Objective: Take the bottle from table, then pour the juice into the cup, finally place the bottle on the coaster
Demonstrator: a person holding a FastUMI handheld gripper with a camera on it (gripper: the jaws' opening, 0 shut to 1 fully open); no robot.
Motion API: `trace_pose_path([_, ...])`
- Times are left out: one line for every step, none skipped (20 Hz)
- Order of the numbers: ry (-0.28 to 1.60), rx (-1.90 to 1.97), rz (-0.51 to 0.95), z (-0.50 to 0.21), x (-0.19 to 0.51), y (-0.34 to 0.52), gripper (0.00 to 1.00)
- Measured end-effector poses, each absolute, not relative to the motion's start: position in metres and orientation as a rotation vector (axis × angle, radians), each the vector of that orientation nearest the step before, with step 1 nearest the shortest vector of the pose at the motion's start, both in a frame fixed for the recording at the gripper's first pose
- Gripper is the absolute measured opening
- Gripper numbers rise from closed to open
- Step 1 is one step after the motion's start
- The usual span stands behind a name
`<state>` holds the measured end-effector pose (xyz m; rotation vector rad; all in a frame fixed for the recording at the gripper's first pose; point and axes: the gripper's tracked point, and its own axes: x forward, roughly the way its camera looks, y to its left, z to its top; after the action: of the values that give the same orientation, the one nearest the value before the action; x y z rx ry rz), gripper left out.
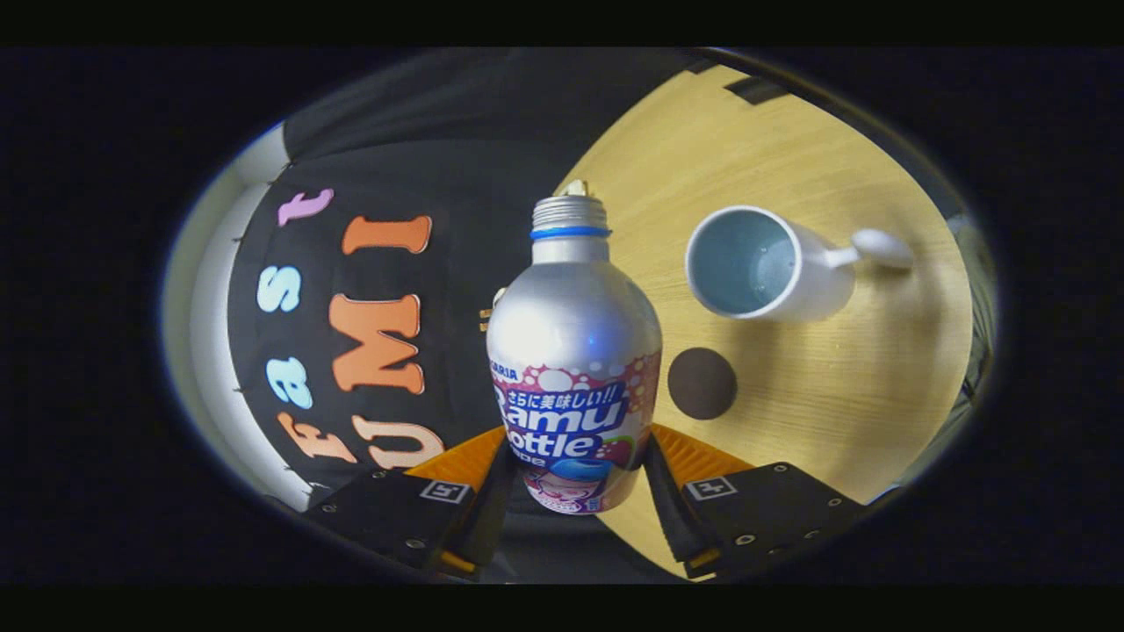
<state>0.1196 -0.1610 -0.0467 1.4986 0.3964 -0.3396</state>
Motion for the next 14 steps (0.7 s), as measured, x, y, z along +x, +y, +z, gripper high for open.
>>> trace_pose_path([0.396,1.432,-0.333,-0.047,0.12,-0.162,0.74])
trace_pose_path([0.403,1.373,-0.32,-0.045,0.119,-0.159,0.74])
trace_pose_path([0.399,1.322,-0.296,-0.04,0.12,-0.156,0.74])
trace_pose_path([0.392,1.259,-0.274,-0.036,0.121,-0.153,0.74])
trace_pose_path([0.39,1.191,-0.268,-0.036,0.122,-0.153,0.74])
trace_pose_path([0.394,1.13,-0.265,-0.039,0.123,-0.151,0.74])
trace_pose_path([0.399,1.087,-0.263,-0.04,0.124,-0.148,0.74])
trace_pose_path([0.39,1.048,-0.248,-0.037,0.126,-0.143,0.74])
trace_pose_path([0.392,1.001,-0.239,-0.035,0.129,-0.139,0.74])
trace_pose_path([0.395,0.944,-0.232,-0.034,0.13,-0.135,0.74])
trace_pose_path([0.396,0.876,-0.228,-0.035,0.133,-0.132,0.74])
trace_pose_path([0.396,0.812,-0.225,-0.039,0.135,-0.127,0.74])
trace_pose_path([0.391,0.747,-0.218,-0.039,0.139,-0.124,0.74])
trace_pose_path([0.382,0.679,-0.216,-0.041,0.14,-0.123,0.74])
